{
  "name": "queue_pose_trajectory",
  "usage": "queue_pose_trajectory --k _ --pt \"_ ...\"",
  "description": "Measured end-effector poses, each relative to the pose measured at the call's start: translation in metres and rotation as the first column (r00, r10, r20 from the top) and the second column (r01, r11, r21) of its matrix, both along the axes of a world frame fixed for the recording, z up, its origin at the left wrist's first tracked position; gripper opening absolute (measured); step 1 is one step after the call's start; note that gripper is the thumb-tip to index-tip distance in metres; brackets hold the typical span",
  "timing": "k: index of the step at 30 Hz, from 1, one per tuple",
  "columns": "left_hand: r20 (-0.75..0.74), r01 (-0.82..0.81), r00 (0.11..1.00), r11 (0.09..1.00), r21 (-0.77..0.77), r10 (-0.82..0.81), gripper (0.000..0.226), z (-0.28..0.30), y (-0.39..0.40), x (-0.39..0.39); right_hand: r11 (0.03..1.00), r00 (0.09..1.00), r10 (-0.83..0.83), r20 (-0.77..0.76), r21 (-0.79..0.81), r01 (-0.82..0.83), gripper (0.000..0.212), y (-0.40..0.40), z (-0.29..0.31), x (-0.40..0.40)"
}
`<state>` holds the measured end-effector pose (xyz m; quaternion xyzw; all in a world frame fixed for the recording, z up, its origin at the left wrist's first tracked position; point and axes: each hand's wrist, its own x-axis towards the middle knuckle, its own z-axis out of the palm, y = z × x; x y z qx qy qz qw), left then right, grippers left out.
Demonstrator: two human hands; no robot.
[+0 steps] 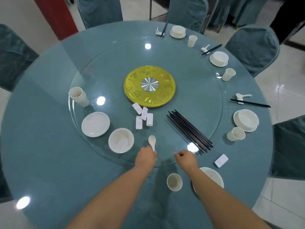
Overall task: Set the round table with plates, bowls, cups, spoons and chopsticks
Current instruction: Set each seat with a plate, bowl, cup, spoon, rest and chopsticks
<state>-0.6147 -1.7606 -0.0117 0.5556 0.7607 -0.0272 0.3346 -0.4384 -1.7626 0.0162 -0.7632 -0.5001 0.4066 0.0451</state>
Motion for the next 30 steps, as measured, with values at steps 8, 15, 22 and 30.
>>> queue_pose_trajectory --k 8,15,22,30 --pt "-0.051 -0.075 0.996 0.997 -0.028 0.074 0.025 -0.004 0.005 -0.01 0.997 0.997 -0.074 -0.028 0.003 0.074 0.032 -0.004 -0.01 0.017" --pt "-0.088 -0.124 0.989 0.991 -0.045 0.12 0.024 0.001 0.003 -0.026 0.994 0.992 -0.105 -0.065 -0.034 0.103 0.034 -0.006 -0.014 0.015" --pt "-0.102 -0.175 0.98 0.983 -0.049 0.17 0.024 0.011 -0.002 -0.042 1.0 0.999 -0.005 -0.048 0.002 0.006 0.04 -0.002 -0.009 0.0" --pt "-0.141 -0.216 0.968 0.976 -0.043 0.208 0.026 0.017 -0.007 -0.062 1.0 0.998 0.018 -0.066 0.014 -0.018 0.04 -0.004 -0.01 -0.006"
